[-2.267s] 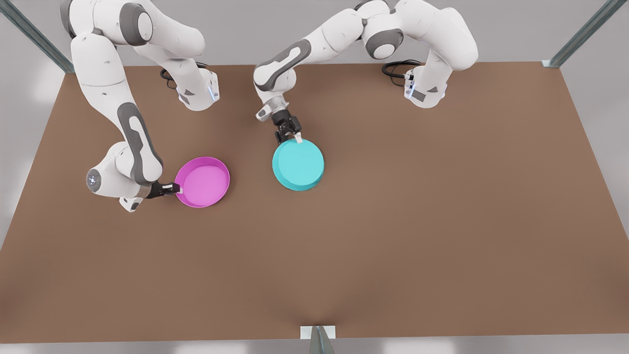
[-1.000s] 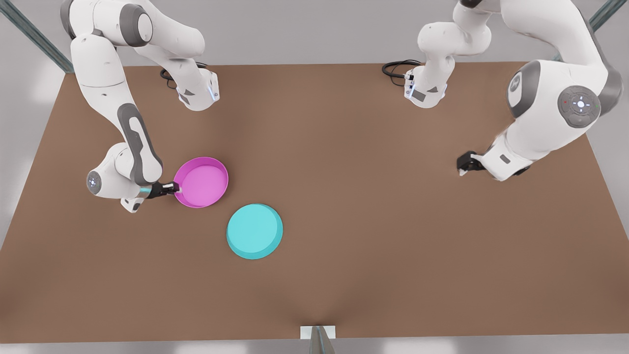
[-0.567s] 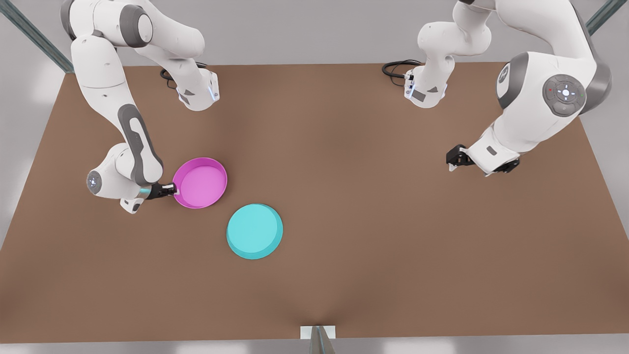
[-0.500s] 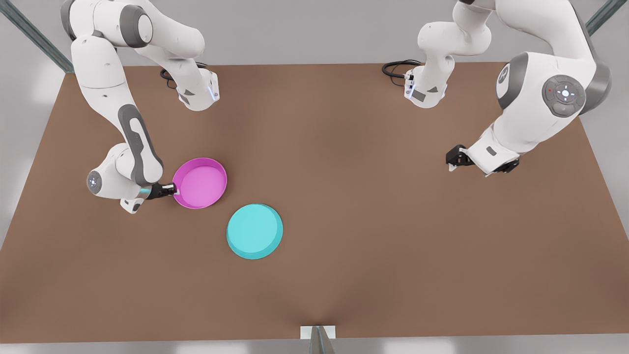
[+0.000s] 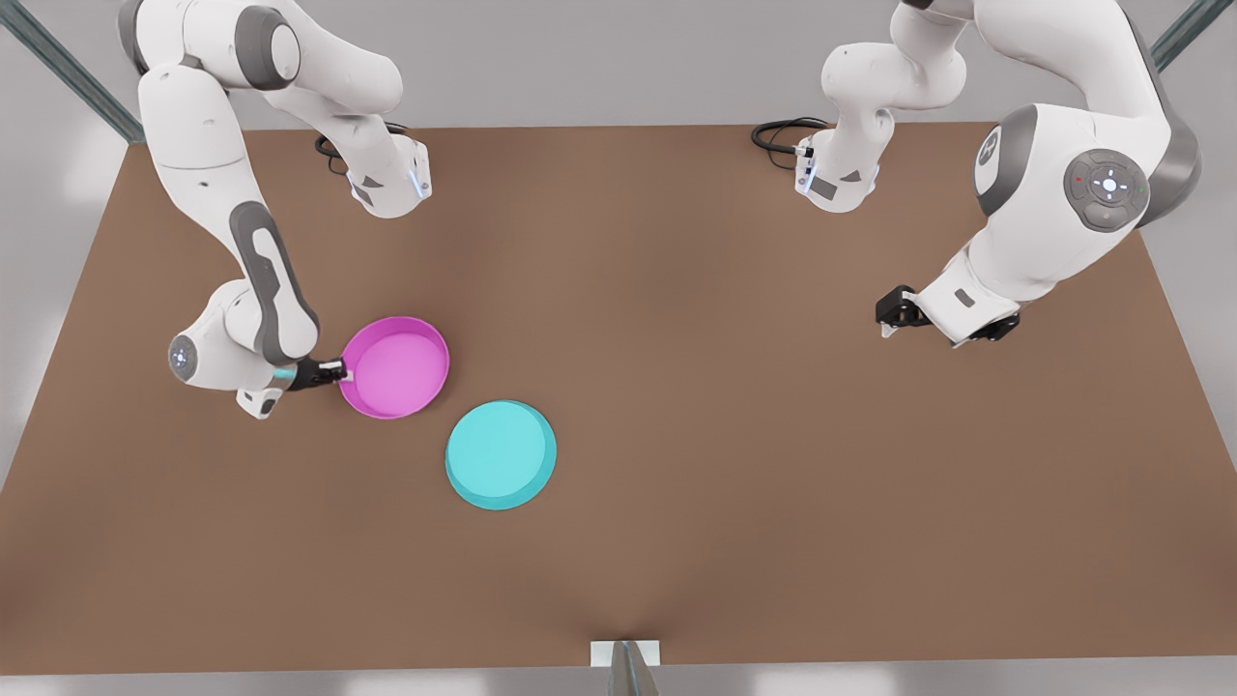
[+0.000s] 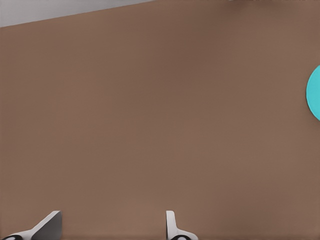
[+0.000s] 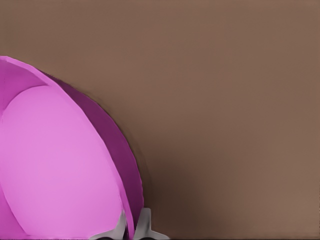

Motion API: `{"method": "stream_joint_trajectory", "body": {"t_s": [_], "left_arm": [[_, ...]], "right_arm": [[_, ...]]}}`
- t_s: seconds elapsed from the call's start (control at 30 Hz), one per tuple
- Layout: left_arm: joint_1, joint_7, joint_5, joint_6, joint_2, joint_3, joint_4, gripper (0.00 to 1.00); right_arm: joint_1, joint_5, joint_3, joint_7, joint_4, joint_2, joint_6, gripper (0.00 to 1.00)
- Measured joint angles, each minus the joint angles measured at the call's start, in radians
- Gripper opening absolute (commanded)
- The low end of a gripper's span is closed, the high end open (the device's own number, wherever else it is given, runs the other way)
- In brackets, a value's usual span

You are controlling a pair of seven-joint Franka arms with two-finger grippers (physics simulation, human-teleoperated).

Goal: Flip the blue plate over with the left arm, and stack the pink plate on top of the blue plate with the right arm

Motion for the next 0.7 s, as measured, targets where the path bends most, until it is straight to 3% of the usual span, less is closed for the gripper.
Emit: {"method": "stream_joint_trajectory", "body": {"t_s": [0.2,0.37,0.5,0.7], "left_arm": [[0.001,0.0,0.0,0.0,0.002,-0.001,0.0,1.0],[0.0,0.0,0.0,0.0,0.003,-0.001,0.0,1.0],[-0.001,0.0,0.0,0.0,0.002,-0.001,0.0,1.0],[-0.001,0.0,0.0,0.0,0.002,-0.001,0.0,1.0]], "right_arm": [[0.016,-0.009,0.0,0.023,0.019,-0.062,-0.121,0.21],[0.197,-0.003,0.0,0.131,0.105,-0.05,-0.146,0.21],[0.251,0.0,0.02,0.201,0.185,-0.017,-0.144,0.21],[0.272,0.018,0.026,0.203,0.428,0.16,-0.137,0.21]]}}
